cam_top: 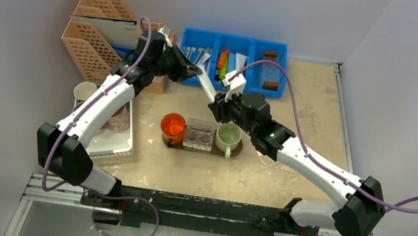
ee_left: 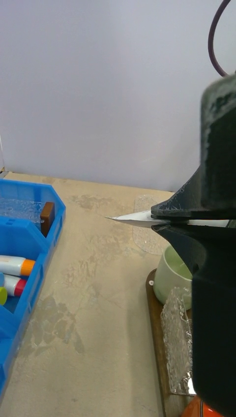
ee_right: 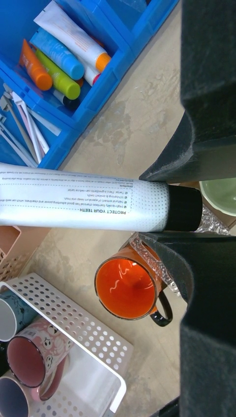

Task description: Prepare toiletry sets of a toothbrush and toothpaste on the tray

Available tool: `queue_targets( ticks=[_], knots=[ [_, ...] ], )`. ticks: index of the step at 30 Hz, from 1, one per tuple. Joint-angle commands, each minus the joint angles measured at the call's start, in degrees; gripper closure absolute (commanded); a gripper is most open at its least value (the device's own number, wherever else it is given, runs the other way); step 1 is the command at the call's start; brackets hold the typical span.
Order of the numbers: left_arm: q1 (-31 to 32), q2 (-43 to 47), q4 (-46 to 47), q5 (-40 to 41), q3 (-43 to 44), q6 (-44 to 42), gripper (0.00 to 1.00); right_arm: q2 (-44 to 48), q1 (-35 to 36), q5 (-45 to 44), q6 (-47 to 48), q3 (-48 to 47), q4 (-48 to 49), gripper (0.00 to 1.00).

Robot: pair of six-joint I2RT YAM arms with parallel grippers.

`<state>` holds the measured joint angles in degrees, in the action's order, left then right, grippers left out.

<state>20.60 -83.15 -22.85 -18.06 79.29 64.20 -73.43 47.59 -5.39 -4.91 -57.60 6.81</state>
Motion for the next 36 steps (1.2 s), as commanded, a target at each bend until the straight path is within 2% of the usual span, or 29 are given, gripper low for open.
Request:
queue_targets(
  ticks=[1, 3, 7, 11, 12, 16, 22, 27, 30, 36],
  knots=[
    [-0.3, 2.6, 6.1, -1.1, -0.7, -1.6, 1.0, 2.0, 0.5, -0.4, 1.0, 0.7, 3.4, 0.87],
    [-0.3, 2.9, 7.3, -1.5, -1.2, -2.5, 1.0, 2.2, 0.5, -0.8, 1.0, 0.8, 2.9, 0.82],
    [-0.3, 3.5, 9.1, -2.6, -1.2, -5.9, 1.0, 2.5, 0.5, -1.7, 0.6, 0.6, 1.6, 0.6],
    [-0.3, 5.0, 11.6, -3.3, -1.5, -10.7, 1.0, 3.0, 0.4, -2.0, 0.6, 0.7, -2.1, 0.59],
    [-0.3, 5.3, 12.0, -3.5, -1.5, -12.3, 1.0, 3.6, 0.4, -2.9, -1.1, 0.7, -3.0, 0.4],
    [-0.3, 6.5, 14.5, -5.3, -1.8, -18.9, 1.0, 5.4, 0.3, -4.4, 0.0, 0.6, -6.1, 0.26],
    [-0.3, 7.5, 18.5, -11.5, -2.8, -27.8, 1.0, 8.5, -1.8, -2.1, 0.6, -0.3, -12.5, 0.19],
    [-0.3, 8.3, 21.7, -18.1, -4.4, -34.5, 1.0, 11.8, -8.6, 4.9, -1.6, -0.5, -17.0, 0.17],
    [-0.3, 8.6, 26.7, -22.2, -6.5, -36.2, 1.0, 13.9, -12.0, 6.7, -2.0, -0.1, -18.6, 0.14],
    [-0.3, 9.0, 35.6, -28.1, -11.2, -36.8, 1.0, 16.2, -14.1, 7.6, -1.9, -0.2, -20.9, 0.06]
  ],
)
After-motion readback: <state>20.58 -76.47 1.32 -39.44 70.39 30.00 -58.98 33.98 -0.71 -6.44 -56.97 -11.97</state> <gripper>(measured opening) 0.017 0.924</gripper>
